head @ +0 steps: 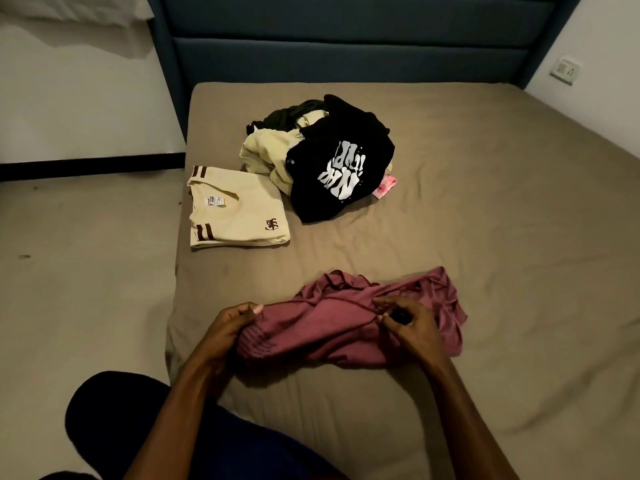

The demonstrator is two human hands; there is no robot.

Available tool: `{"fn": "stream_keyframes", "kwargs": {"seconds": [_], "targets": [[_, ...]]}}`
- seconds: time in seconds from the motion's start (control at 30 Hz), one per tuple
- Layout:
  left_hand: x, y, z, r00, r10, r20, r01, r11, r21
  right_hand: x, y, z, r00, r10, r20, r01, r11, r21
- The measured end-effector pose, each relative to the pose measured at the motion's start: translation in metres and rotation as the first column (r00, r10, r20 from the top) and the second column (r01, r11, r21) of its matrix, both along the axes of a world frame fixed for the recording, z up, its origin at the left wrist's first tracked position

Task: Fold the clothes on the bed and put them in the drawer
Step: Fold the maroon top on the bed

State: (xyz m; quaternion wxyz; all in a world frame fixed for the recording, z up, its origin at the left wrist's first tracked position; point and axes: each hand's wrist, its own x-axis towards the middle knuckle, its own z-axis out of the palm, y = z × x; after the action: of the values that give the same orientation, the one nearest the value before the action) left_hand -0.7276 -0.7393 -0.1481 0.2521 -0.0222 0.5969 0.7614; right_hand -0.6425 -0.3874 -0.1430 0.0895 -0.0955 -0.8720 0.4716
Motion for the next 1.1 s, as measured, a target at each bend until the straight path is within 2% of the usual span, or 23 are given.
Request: {"fn": "stream_keyframes", "kwargs": {"seconds": [0.07,0.1,0.23,0.33,0.43,0.5,0.57,0.6,0.63,0.67,0.73,0.77,0.83,0.9,0.97,1.03,1.07,1.1], "targets": [[0.001,-0.001,0.004,0.994,0.092,0.053,-0.094,0.994,0.046,0.001,-0.002,-0.001,1.0,-0.002,-0.012,0.003,0.994,0.105],[0.001,-0.002,0.005,0.989,0.131,0.069,-0.135,0.99,0.048,0.001,-0.002,-0.002,0.999,-0.043,-0.031,0.046,0.994,0.103],[0.001,-0.007,0.003,0.982,0.189,0.015,-0.19,0.981,0.045,0.007,-0.007,0.003,0.979,-0.204,-0.025,0.197,0.966,-0.167],[0.002,-0.012,0.002,0.977,0.208,-0.05,-0.205,0.977,0.053,0.012,-0.008,0.013,0.991,-0.133,-0.027,0.129,0.985,-0.114],[0.003,-0.012,0.007,0.952,0.302,-0.055,-0.295,0.949,0.11,0.021,-0.013,0.021,0.987,-0.16,0.007,0.158,0.963,-0.216],[0.005,-0.016,0.009,0.934,0.358,0.018,-0.353,0.911,0.214,0.03,-0.015,0.025,0.982,-0.185,-0.044,0.167,0.95,-0.266],[0.008,-0.02,0.008,0.902,0.401,0.164,-0.432,0.854,0.289,0.039,-0.019,0.027,0.959,-0.258,-0.12,0.206,0.921,-0.331],[0.011,-0.021,0.01,0.906,0.359,0.223,-0.414,0.859,0.3,0.04,-0.023,0.028,0.934,-0.337,-0.119,0.258,0.867,-0.426],[0.015,-0.017,0.014,0.93,0.267,0.253,-0.338,0.893,0.299,0.041,-0.027,0.027,0.901,-0.427,-0.074,0.32,0.771,-0.551],[0.018,-0.013,0.018,0.955,0.156,0.252,-0.222,0.939,0.261,0.041,-0.031,0.025,0.872,-0.49,0.0,0.367,0.653,-0.662],[0.026,0.0,0.019,0.984,-0.076,0.164,0.07,0.997,0.037,0.043,-0.035,0.019,0.823,-0.549,0.142,0.407,0.398,-0.822],[0.028,0.008,0.02,0.979,-0.166,0.115,0.176,0.981,-0.084,0.044,-0.034,0.017,0.812,-0.549,0.197,0.41,0.295,-0.863],[0.029,0.022,0.019,0.971,-0.232,0.055,0.238,0.924,-0.299,0.048,-0.033,0.018,0.819,-0.506,0.27,0.412,0.192,-0.89],[0.024,0.035,0.015,0.969,-0.233,-0.08,0.167,0.86,-0.483,0.052,-0.031,0.024,0.836,-0.474,0.276,0.398,0.177,-0.9],[0.021,0.049,0.01,0.924,-0.24,-0.296,0.001,0.779,-0.627,0.053,-0.028,0.034,0.867,-0.427,0.256,0.368,0.205,-0.907],[0.021,0.068,0.015,0.852,-0.227,-0.473,-0.14,0.77,-0.622,0.054,-0.021,0.05,0.904,-0.378,0.198,0.31,0.264,-0.913],[0.022,0.079,0.022,0.844,-0.219,-0.489,-0.131,0.8,-0.585,0.054,-0.017,0.06,0.921,-0.357,0.154,0.268,0.296,-0.917],[0.023,0.091,0.03,0.866,-0.237,-0.441,-0.054,0.831,-0.554,0.054,-0.012,0.069,0.935,-0.339,0.105,0.221,0.324,-0.92]]}}
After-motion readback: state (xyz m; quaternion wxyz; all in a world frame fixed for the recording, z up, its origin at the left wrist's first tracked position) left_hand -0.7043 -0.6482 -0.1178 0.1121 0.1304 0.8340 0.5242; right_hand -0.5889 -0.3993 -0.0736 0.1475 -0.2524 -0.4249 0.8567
